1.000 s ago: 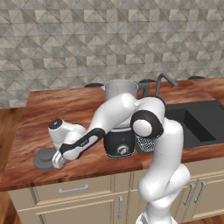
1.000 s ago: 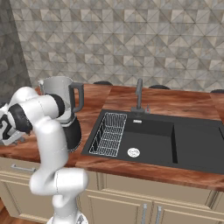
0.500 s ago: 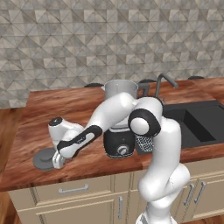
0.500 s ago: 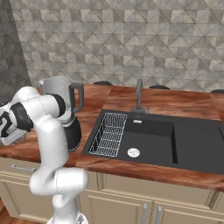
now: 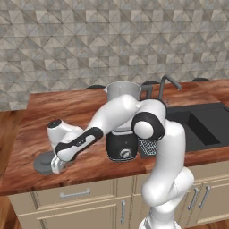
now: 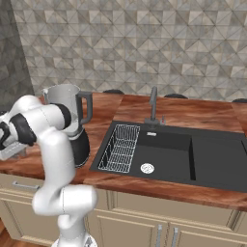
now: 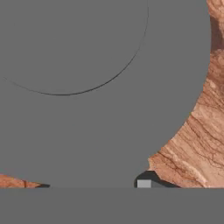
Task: Open the blender lid, put the pear in the blender, close the lid, and start the blender.
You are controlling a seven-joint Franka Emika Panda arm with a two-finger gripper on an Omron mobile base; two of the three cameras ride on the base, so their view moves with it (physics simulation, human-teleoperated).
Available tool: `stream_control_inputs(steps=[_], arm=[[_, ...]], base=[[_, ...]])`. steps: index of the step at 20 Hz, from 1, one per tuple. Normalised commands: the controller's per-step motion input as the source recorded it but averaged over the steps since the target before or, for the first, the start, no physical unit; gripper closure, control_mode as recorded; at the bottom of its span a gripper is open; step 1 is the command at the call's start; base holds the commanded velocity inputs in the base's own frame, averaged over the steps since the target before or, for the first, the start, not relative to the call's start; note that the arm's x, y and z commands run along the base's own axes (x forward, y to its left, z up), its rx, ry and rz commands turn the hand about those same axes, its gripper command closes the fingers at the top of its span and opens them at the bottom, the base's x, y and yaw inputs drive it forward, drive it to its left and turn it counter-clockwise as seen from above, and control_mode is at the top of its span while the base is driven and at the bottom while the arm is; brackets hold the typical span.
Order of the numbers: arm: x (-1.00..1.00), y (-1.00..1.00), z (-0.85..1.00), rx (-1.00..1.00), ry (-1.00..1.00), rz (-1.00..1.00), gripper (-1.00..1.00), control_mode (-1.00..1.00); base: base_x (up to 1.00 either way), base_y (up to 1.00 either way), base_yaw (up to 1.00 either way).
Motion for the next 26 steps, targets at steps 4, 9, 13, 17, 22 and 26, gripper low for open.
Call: stream_control_inputs(steps=[4,9,13,17,22,26], arm=[[-0.01,0.00,0.83,0.00,0.00,-0.01,1.00,-1.00],[-0.01,0.00,0.97,0.04,0.00,0.00,1.00,-1.00],[-0.03,0.00,0.82,0.08,-0.04,0.01,1.00,-1.00],[-0.04,-0.02,0.75,0.11,-0.10,0.07,1.00,-1.00],[0.00,-0.18,0.88,0.08,-0.16,0.09,1.00,-1.00],[-0.02,-0.44,0.84,0.05,-0.26,0.06,1.00,-1.00]], base=[[0.00,0.00,0.00],[0.00,0.00,0.00],[0.00,0.00,0.00],[0.00,0.00,0.00],[0.00,0.00,0.00],[0.00,0.00,0.00]])
